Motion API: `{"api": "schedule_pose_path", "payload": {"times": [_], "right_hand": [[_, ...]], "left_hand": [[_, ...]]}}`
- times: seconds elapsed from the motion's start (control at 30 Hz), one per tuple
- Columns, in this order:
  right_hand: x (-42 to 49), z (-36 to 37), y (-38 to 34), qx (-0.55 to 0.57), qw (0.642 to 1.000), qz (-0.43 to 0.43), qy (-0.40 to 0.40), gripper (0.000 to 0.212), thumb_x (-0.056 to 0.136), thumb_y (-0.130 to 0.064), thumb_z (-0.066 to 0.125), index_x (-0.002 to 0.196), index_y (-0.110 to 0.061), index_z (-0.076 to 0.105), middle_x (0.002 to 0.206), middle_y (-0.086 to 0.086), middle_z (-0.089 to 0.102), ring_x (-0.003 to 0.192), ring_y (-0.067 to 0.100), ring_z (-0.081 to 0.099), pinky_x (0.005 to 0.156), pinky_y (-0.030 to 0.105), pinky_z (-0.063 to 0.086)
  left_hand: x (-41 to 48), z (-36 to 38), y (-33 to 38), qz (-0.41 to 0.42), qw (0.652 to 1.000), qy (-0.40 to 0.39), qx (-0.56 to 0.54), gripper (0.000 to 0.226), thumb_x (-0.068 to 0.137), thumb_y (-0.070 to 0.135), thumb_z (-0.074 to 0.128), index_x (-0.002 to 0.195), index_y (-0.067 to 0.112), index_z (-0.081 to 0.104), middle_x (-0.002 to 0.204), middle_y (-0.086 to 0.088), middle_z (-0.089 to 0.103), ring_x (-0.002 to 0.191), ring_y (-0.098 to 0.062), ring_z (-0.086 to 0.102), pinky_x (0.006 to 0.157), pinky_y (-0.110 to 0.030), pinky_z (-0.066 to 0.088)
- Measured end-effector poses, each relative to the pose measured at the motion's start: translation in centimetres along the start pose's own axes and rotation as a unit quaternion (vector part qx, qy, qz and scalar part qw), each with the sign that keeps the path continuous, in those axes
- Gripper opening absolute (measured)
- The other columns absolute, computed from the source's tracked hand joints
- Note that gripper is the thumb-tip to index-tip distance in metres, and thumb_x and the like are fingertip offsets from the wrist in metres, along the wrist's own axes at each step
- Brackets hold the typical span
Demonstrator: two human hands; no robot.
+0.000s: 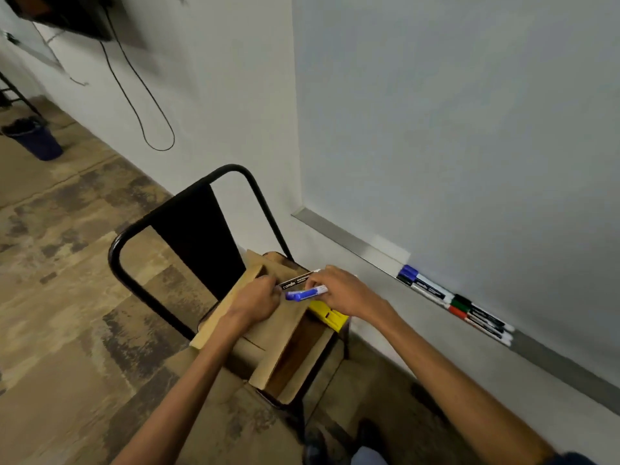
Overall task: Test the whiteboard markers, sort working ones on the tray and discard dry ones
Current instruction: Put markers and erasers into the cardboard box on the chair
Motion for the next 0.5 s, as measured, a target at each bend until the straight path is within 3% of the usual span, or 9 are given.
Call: {"api": "schedule_pose_path", "payload": {"times": [0.2,0.3,0.37,0.5], "right_hand": [[-7.3,-3.9,5.2,0.032,0.986,0.106,0.123,0.022,0.087,-0.021,0.069,0.108,-0.025,0.068,0.098,-0.003,0.058,0.093,0.013,0.054,0.076,0.030,0.047],[-11.9,-5.4,8.7,0.024,0.968,0.177,0.175,0.025,0.087,-0.015,0.068,0.111,-0.022,0.068,0.102,-0.003,0.061,0.099,0.017,0.054,0.083,0.034,0.048],[-15.1,-6.0,11.6,0.023,0.953,0.220,0.208,0.024,0.087,-0.018,0.069,0.111,-0.020,0.069,0.101,-0.002,0.065,0.098,0.019,0.055,0.081,0.035,0.050],[-22.0,-6.4,17.9,0.020,0.920,0.300,0.251,0.026,0.086,-0.018,0.070,0.112,-0.019,0.069,0.102,0.001,0.068,0.096,0.016,0.054,0.067,0.023,0.038]], "left_hand": [[2.6,3.4,8.4,0.142,0.986,-0.084,-0.026,0.021,0.103,0.029,0.034,0.102,0.011,0.046,0.093,-0.012,0.062,0.087,-0.032,0.059,0.077,-0.044,0.046],[3.3,6.2,13.0,0.186,0.978,-0.082,-0.039,0.022,0.103,0.032,0.035,0.111,0.015,0.047,0.078,-0.003,0.056,0.081,-0.032,0.060,0.064,-0.036,0.040],[3.4,7.8,16.1,0.215,0.973,-0.071,-0.043,0.022,0.102,0.029,0.037,0.116,0.016,0.049,0.075,-0.008,0.054,0.081,-0.037,0.059,0.060,-0.034,0.033],[3.7,11.4,21.9,0.245,0.966,-0.076,-0.043,0.026,0.101,0.026,0.040,0.124,0.020,0.051,0.094,-0.015,0.065,0.090,-0.036,0.059,0.066,-0.035,0.038]]}}
Point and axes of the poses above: each hand's wrist, its own x-axis towards the middle knuckle, its own z-axis out of the palm, y = z × x, the point moved 1 cm from there along x, towards the middle knuckle
